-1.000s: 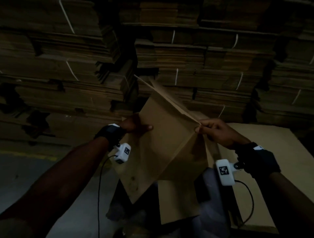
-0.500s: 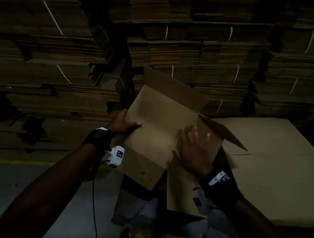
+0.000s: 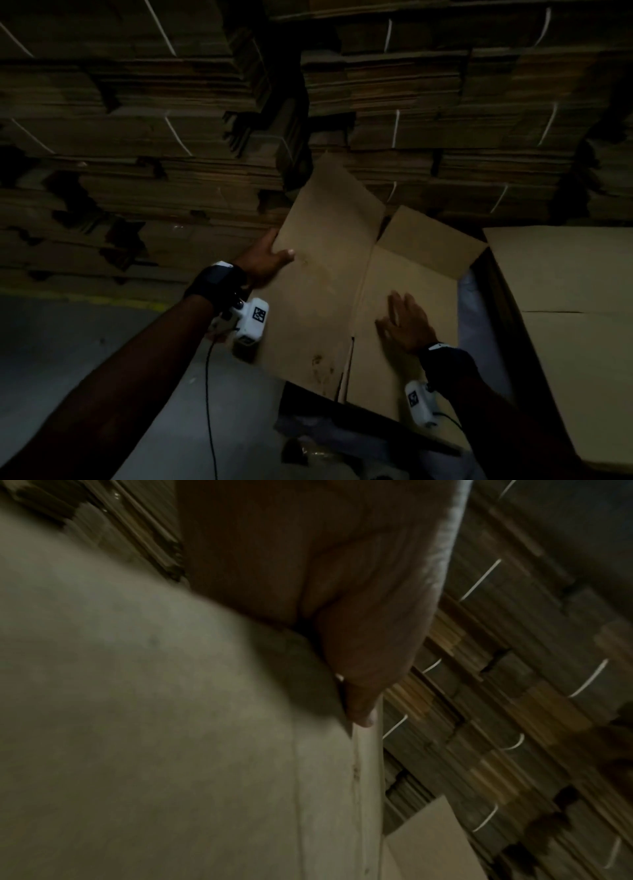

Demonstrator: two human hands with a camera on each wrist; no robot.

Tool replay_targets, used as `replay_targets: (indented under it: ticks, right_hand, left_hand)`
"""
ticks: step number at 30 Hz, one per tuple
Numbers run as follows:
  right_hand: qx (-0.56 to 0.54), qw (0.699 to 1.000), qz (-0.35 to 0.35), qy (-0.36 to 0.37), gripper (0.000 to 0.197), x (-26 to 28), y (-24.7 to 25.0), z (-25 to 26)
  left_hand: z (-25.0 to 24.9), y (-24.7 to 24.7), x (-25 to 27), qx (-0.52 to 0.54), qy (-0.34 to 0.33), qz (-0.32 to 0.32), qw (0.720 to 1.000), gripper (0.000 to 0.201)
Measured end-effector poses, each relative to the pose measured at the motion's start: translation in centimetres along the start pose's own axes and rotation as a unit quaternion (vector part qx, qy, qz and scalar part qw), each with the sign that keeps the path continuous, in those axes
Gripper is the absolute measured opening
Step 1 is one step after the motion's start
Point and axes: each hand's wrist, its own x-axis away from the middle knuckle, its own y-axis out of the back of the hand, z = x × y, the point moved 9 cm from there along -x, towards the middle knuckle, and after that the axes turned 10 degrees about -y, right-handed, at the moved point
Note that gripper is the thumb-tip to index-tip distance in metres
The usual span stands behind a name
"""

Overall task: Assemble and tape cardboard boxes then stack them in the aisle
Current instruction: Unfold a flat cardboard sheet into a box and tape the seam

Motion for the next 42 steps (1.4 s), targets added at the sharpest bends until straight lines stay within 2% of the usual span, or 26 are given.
replay_targets:
  ticks: [3,6,8,11,14,16,19,20,23,26,30,32,35,37,42]
  right_hand:
    - [-0.010,0.995,-0.021,-0.095,0.085,0.4,-2.1,-3.5]
    - [-0.045,0.970,-0.088,-0.222,0.093,2.1,-1.7,-7.6]
    - [-0.074,0.954,-0.115,-0.267,0.099,2.5,-1.3,-10.1]
    - [-0.102,0.949,-0.149,-0.258,0.102,2.4,-0.9,-11.7]
    - [-0.181,0.930,-0.134,-0.292,0.100,2.1,-1.3,-13.2]
    - [-0.256,0.909,-0.137,-0.298,0.083,2.6,-0.7,-13.9]
    - [-0.333,0.896,-0.168,-0.241,0.040,4.1,0.4,-13.3]
    - [-0.353,0.894,-0.172,-0.216,0.039,4.5,0.6,-12.8]
    - [-0.423,0.876,-0.167,-0.158,0.055,5.9,2.0,-11.1]
    - [-0.449,0.867,-0.183,-0.117,0.040,8.1,5.2,-10.4]
    - [-0.522,0.814,-0.239,-0.085,0.039,12.9,9.9,-12.1]
    - [-0.550,0.792,-0.257,-0.075,0.036,15.3,11.8,-13.5]
    - [-0.571,0.760,-0.305,-0.059,0.030,19.7,14.5,-17.7]
    - [-0.569,0.747,-0.334,-0.074,0.030,22.4,15.3,-21.0]
    - [-0.590,0.700,-0.391,-0.100,0.038,28.8,15.5,-30.1]
  left_hand:
    - [3.3,0.0,1.1,0.012,0.035,-0.003,0.999,0.052]
    - [6.2,0.3,1.6,-0.016,0.063,-0.004,0.998,0.050]
    - [7.9,0.3,1.7,-0.046,0.076,0.010,0.996,0.049]
    - [9.8,0.2,1.9,-0.044,0.092,0.011,0.995,0.049]
    - [10.8,0.0,2.2,-0.014,0.102,-0.002,0.995,0.051]
    - [10.2,0.3,2.3,-0.009,0.100,-0.006,0.995,0.050]
    - [9.3,0.7,2.1,0.003,0.096,0.013,0.995,0.052]
    - [9.7,0.8,1.8,0.009,0.087,0.016,0.996,0.053]
    - [9.3,1.3,1.1,0.029,0.070,0.012,0.997,0.056]
    - [6.8,1.9,0.1,0.045,0.043,0.007,0.998,0.052]
    - [-0.3,0.0,-1.5,0.039,-0.043,0.032,0.998,0.041]
    - [-4.7,-1.6,-2.3,0.024,-0.089,0.048,0.995,0.044]
    - [-10.7,-6.4,-3.3,-0.002,-0.140,0.081,0.987,0.049]
    - [-14.2,-10.3,-3.3,-0.015,-0.167,0.113,0.979,0.049]
    - [-20.0,-21.8,-3.0,-0.039,-0.222,0.182,0.957,0.048]
